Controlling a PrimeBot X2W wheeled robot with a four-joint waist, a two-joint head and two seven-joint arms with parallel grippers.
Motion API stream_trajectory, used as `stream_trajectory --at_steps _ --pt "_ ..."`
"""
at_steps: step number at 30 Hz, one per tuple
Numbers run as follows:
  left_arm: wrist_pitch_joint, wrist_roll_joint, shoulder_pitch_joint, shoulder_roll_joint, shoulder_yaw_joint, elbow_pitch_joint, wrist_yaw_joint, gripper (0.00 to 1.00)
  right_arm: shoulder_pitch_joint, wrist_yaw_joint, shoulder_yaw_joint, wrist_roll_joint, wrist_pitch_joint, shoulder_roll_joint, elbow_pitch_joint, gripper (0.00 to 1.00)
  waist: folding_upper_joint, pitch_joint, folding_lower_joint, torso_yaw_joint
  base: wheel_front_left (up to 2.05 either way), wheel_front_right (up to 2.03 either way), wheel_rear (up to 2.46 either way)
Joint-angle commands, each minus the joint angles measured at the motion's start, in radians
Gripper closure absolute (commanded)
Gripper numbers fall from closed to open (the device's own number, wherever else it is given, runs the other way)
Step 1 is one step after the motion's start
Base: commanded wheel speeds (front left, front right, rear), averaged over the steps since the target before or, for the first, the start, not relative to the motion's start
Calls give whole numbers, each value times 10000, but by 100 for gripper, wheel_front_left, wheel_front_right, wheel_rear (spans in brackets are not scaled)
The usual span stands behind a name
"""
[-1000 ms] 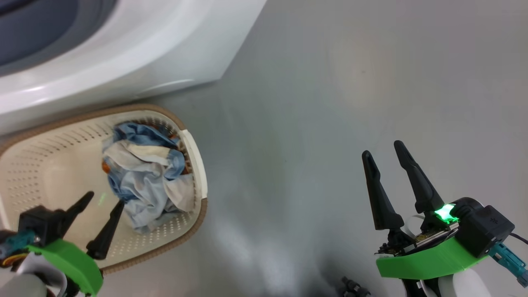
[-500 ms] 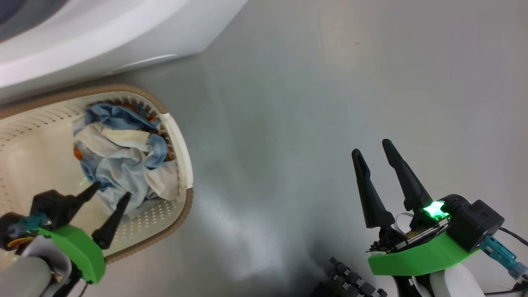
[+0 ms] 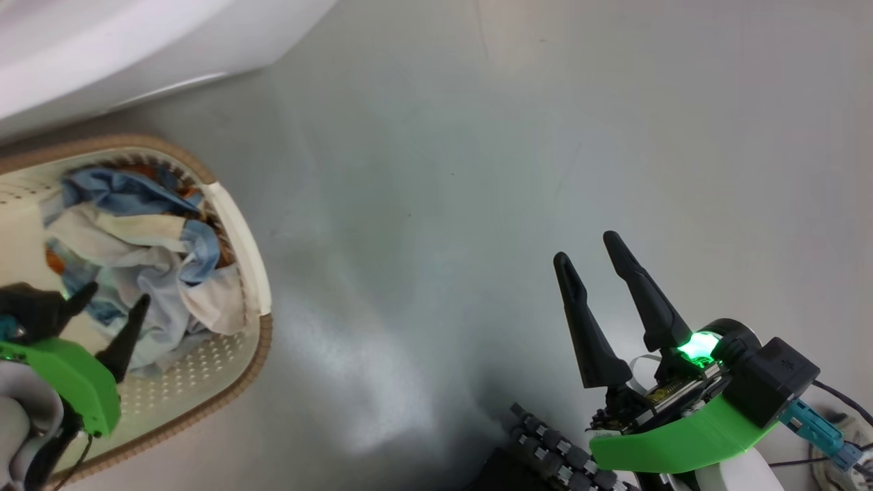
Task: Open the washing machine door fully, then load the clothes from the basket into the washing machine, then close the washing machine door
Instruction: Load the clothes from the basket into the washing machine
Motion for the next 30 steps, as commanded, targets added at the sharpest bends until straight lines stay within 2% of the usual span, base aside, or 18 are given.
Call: stream_trajectory --at_steps 1,6,11,20,21,23,30 --pt "-37 -141 -116 300 156 6 -15 0 348 16 245 148 -48 -95 -236 0 0 148 -1 -155 0 0 0" --pt "476 -888 -445 237 -126 582 -15 0 406 16 383 141 -48 -95 -304 0 0 203 -1 -286 0 0 0" --pt "1078 -1047 -855 122 -435 1246 -15 0 508 16 412 53 -48 -95 -458 0 0 198 -1 -332 0 0 0" --pt "1949 -1709 -1145 57 -1234 909 -15 0 606 16 407 -45 -48 -95 -518 0 0 102 -1 -304 0 0 0" --pt "1870 -1719 -1210 68 -1259 922 -15 50 607 16 402 -57 -48 -95 -529 0 0 101 -1 -296 0 0 0" --pt "1715 -1728 -1303 68 -1366 896 -15 100 611 16 384 -83 -48 -95 -549 0 0 102 -1 -277 0 0 0" --pt "1142 -1995 -1499 179 -1701 636 -15 100 550 16 339 -101 -48 -95 -493 0 0 69 -1 -229 0 0 0"
